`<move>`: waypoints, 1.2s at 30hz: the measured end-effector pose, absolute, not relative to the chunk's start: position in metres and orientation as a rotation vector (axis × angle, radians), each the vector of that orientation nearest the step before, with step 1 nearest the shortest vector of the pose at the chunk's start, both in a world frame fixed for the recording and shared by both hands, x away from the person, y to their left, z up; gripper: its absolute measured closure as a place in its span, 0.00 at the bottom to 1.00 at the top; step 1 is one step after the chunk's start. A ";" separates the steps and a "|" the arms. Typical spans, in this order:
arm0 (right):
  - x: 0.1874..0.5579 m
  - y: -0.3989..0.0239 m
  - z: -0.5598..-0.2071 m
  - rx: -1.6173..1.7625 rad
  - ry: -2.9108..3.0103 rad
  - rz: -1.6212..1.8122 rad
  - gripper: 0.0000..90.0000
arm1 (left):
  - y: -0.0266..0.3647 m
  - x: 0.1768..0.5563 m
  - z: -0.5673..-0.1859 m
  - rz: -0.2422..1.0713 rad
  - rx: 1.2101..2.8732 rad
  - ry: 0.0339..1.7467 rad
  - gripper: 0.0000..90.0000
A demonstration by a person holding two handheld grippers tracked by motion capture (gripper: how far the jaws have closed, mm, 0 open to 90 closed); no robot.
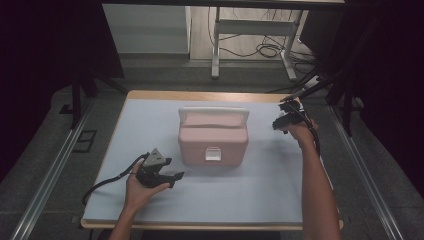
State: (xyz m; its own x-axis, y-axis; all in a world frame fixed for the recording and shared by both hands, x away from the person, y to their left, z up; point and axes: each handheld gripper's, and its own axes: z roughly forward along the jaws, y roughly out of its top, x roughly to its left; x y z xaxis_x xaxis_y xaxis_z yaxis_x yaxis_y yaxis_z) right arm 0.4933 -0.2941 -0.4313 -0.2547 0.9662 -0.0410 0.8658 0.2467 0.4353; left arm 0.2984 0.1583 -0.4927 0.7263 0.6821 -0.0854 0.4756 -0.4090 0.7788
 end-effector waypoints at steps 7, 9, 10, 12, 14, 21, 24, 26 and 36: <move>0.505 -0.297 -0.431 1.699 2.221 0.438 0.45 | 0.158 0.297 -0.492 0.297 2.073 0.870 0.31; 0.507 -0.298 -0.429 1.701 2.215 0.457 0.45 | 0.158 0.297 -0.492 0.295 2.070 0.868 0.32; 0.508 -0.298 -0.429 1.711 2.214 0.462 0.45 | 0.158 0.297 -0.492 0.294 2.072 0.867 0.32; 0.512 -0.299 -0.429 1.711 2.217 0.450 0.45 | 0.158 0.296 -0.492 0.289 2.068 0.865 0.32; 0.515 -0.299 -0.429 1.708 2.215 0.454 0.45 | 0.158 0.296 -0.492 0.285 2.060 0.867 0.32; 0.528 -0.297 -0.431 1.699 2.216 0.420 0.46 | 0.160 0.295 -0.491 0.294 2.069 0.859 0.32; 0.534 -0.297 -0.434 1.711 2.208 0.431 0.47 | 0.160 0.295 -0.490 0.290 2.066 0.856 0.32; 0.539 -0.297 -0.437 1.709 2.205 0.432 0.47 | 0.160 0.295 -0.491 0.292 2.069 0.856 0.32; 0.552 -0.294 -0.454 1.729 2.182 0.382 0.52 | 0.160 0.295 -0.491 0.306 2.083 0.860 0.32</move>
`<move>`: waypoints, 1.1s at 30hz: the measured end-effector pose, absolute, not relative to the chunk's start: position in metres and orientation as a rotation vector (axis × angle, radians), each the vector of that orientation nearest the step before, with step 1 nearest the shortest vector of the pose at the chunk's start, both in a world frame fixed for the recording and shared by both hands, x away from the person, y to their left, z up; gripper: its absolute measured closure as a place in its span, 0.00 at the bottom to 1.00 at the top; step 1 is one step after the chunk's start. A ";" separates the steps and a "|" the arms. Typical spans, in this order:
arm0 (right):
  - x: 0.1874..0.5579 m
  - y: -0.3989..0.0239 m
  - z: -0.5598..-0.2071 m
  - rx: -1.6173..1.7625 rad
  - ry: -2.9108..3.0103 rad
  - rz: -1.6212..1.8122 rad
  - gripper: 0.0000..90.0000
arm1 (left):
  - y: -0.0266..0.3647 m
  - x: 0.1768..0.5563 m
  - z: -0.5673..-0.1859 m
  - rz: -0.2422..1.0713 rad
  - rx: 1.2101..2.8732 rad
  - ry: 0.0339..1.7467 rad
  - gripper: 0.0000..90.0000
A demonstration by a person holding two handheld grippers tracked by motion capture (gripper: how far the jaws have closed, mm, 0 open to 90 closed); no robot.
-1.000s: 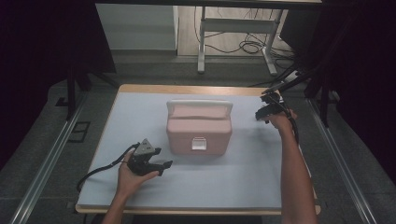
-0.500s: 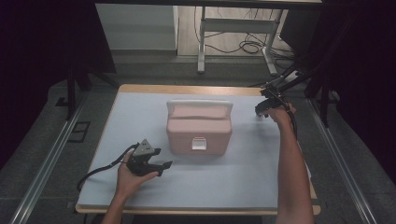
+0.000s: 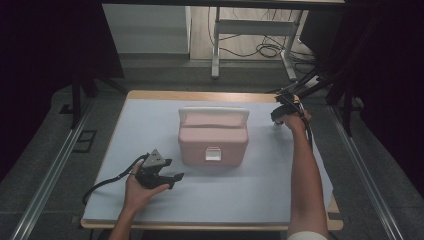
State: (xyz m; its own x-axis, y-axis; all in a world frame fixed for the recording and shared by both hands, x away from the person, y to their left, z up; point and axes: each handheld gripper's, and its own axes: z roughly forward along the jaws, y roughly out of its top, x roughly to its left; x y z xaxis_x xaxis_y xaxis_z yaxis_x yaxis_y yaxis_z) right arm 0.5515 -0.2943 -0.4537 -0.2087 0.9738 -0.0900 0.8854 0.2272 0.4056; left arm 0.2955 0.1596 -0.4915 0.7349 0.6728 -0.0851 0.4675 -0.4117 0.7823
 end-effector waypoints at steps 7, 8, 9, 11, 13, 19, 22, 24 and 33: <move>0.555 -0.295 -0.464 1.728 2.164 0.362 0.65 | 0.160 0.295 -0.492 0.316 2.092 0.859 0.32; 0.555 -0.295 -0.464 1.739 2.162 0.376 0.65 | 0.159 0.296 -0.493 0.319 2.099 0.860 0.32; 0.554 -0.297 -0.463 1.740 2.166 0.385 0.66 | 0.159 0.296 -0.493 0.319 2.100 0.861 0.32; 0.554 -0.297 -0.462 1.741 2.169 0.400 0.67 | 0.158 0.296 -0.494 0.314 2.098 0.859 0.32; 0.552 -0.296 -0.461 1.716 2.178 0.394 0.67 | 0.159 0.295 -0.493 0.310 2.093 0.857 0.32; 0.543 -0.295 -0.452 1.670 2.204 0.410 0.67 | 0.160 0.294 -0.491 0.320 2.087 0.858 0.32; 0.534 -0.294 -0.446 1.641 2.232 0.410 0.67 | 0.160 0.294 -0.491 0.315 2.082 0.860 0.32; 0.529 -0.292 -0.444 1.620 2.245 0.396 0.67 | 0.160 0.294 -0.491 0.309 2.078 0.858 0.32; 0.501 -0.284 -0.434 1.552 2.304 0.427 0.67 | 0.161 0.293 -0.489 0.312 2.074 0.860 0.32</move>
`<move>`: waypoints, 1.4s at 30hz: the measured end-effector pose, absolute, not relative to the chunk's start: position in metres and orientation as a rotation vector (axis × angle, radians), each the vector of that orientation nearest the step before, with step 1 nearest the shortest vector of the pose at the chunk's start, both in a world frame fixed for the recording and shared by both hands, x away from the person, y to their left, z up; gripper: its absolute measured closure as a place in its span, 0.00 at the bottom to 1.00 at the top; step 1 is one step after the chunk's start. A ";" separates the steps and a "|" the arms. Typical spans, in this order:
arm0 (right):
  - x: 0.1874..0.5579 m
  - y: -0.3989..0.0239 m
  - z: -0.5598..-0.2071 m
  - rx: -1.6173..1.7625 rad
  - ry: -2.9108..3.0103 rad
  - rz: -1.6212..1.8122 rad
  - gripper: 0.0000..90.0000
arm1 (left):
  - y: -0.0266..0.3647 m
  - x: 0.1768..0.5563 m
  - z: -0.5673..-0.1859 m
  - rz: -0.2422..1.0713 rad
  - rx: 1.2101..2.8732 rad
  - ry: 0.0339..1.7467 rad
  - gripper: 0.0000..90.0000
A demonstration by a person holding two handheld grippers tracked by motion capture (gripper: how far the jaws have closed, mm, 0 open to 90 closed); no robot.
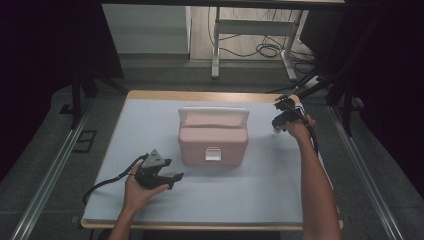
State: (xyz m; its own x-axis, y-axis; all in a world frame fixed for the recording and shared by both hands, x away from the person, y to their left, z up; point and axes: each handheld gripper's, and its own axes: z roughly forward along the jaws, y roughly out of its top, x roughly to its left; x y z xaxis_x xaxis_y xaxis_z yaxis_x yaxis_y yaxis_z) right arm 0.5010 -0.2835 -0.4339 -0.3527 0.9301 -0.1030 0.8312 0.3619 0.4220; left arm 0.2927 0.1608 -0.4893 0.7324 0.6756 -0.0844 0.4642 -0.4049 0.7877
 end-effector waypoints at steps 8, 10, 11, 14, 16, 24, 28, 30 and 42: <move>0.470 -0.272 -0.431 1.475 2.352 0.494 0.67 | 0.162 0.292 -0.488 0.312 2.071 0.861 0.32; 0.464 -0.269 -0.432 1.456 2.369 0.508 0.67 | 0.163 0.292 -0.487 0.312 2.069 0.862 0.32; 0.460 -0.267 -0.432 1.449 2.377 0.513 0.67 | 0.163 0.292 -0.487 0.312 2.066 0.863 0.32; 0.453 -0.264 -0.434 1.426 2.395 0.521 0.67 | 0.163 0.291 -0.487 0.311 2.064 0.863 0.32; 0.449 -0.261 -0.435 1.400 2.414 0.518 0.67 | 0.162 0.291 -0.487 0.311 2.066 0.864 0.32; 0.434 -0.251 -0.440 1.338 2.466 0.534 0.67 | 0.162 0.291 -0.488 0.311 2.072 0.865 0.32; 0.426 -0.244 -0.445 1.301 2.502 0.550 0.67 | 0.161 0.290 -0.488 0.309 2.074 0.867 0.32; 0.422 -0.240 -0.448 1.292 2.512 0.551 0.67 | 0.161 0.290 -0.488 0.309 2.073 0.867 0.32; 0.414 -0.228 -0.459 1.238 2.556 0.538 0.67 | 0.161 0.290 -0.489 0.312 2.079 0.868 0.32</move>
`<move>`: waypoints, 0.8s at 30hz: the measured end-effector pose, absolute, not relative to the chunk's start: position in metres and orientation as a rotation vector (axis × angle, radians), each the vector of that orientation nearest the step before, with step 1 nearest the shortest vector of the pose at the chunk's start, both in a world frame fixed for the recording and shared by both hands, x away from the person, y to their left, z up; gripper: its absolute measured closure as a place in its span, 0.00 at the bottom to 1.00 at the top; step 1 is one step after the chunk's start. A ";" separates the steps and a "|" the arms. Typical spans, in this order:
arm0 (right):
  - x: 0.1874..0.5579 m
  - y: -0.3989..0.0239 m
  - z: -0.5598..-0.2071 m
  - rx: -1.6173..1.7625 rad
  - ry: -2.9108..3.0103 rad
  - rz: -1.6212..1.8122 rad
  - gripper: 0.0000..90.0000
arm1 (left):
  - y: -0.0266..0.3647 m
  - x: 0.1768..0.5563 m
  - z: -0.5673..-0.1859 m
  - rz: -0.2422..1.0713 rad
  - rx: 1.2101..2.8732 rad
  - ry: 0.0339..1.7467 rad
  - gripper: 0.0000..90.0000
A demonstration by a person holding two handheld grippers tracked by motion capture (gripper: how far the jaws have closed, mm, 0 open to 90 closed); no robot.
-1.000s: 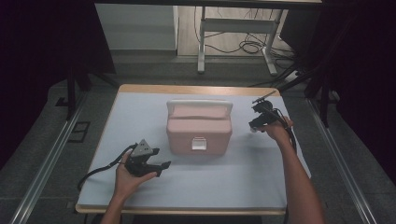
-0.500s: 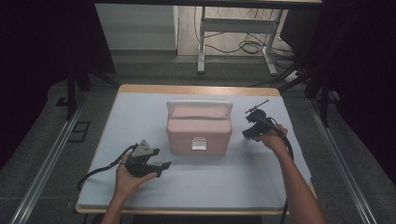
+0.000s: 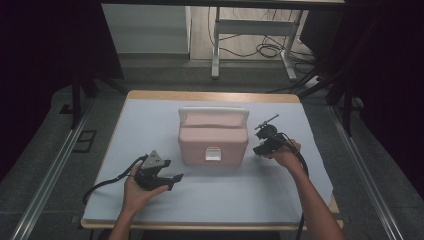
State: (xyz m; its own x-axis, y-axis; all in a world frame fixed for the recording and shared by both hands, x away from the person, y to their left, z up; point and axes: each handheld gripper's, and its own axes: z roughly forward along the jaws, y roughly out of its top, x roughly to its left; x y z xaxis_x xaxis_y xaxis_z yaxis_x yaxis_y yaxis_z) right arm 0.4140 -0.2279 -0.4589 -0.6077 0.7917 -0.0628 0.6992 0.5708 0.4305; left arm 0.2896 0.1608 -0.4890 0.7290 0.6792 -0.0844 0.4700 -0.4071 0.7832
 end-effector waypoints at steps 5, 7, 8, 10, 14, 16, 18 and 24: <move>0.413 -0.227 -0.460 1.227 2.563 0.516 0.66 | 0.160 0.290 -0.490 0.310 2.085 0.868 0.32; 0.412 -0.227 -0.461 1.222 2.565 0.509 0.66 | 0.159 0.290 -0.491 0.310 2.088 0.869 0.32; 0.412 -0.227 -0.461 1.219 2.566 0.506 0.66 | 0.159 0.290 -0.491 0.310 2.088 0.870 0.32; 0.412 -0.227 -0.461 1.219 2.570 0.504 0.66 | 0.159 0.290 -0.491 0.312 2.087 0.872 0.32; 0.412 -0.228 -0.461 1.209 2.574 0.502 0.66 | 0.160 0.289 -0.491 0.317 2.082 0.873 0.32; 0.412 -0.228 -0.461 1.210 2.575 0.501 0.64 | 0.159 0.289 -0.491 0.317 2.082 0.873 0.32; 0.411 -0.228 -0.461 1.213 2.572 0.508 0.62 | 0.159 0.289 -0.491 0.316 2.084 0.873 0.32; 0.407 -0.232 -0.453 1.228 2.549 0.568 0.56 | 0.159 0.289 -0.491 0.315 2.084 0.873 0.32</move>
State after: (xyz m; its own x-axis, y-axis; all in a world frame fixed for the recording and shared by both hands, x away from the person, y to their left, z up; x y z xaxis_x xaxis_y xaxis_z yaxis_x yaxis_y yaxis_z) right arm 0.4074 -0.2317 -0.4526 -0.6110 0.7894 -0.0590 0.6897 0.5674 0.4498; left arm 0.2894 0.1592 -0.4907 0.7265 0.6823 -0.0816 0.4730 -0.4104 0.7797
